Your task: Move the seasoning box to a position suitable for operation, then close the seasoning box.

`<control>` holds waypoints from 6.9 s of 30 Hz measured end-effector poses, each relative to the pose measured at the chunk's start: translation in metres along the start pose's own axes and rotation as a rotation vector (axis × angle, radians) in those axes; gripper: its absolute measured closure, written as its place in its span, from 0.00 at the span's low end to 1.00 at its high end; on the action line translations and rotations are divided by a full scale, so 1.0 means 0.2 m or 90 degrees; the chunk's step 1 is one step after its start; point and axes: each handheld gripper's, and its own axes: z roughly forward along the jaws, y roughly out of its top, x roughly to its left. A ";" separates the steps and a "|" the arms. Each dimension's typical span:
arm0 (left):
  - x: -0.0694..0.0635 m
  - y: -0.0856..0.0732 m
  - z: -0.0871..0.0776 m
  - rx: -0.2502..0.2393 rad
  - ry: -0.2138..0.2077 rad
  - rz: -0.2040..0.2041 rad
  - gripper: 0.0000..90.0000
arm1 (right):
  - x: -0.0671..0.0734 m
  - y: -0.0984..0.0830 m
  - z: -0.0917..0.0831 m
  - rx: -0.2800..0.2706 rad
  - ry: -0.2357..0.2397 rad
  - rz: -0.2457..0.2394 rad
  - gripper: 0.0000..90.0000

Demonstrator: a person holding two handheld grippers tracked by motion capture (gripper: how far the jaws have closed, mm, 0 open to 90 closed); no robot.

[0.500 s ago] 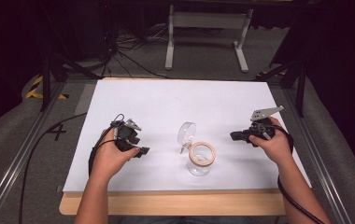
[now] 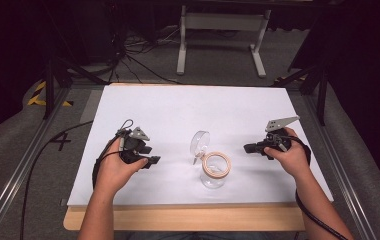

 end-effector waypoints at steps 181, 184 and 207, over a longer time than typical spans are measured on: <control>-0.25 0.27 -0.07 -0.122 -0.078 0.036 0.93 | 0.70 0.18 0.17 0.010 0.165 -0.111 1.00; -0.25 0.27 -0.06 -0.120 -0.080 0.034 0.92 | 0.70 0.18 0.18 0.023 0.164 -0.113 1.00; -0.23 0.26 -0.06 -0.100 -0.084 0.019 0.90 | 0.66 0.17 0.11 0.014 0.132 -0.114 0.95</control>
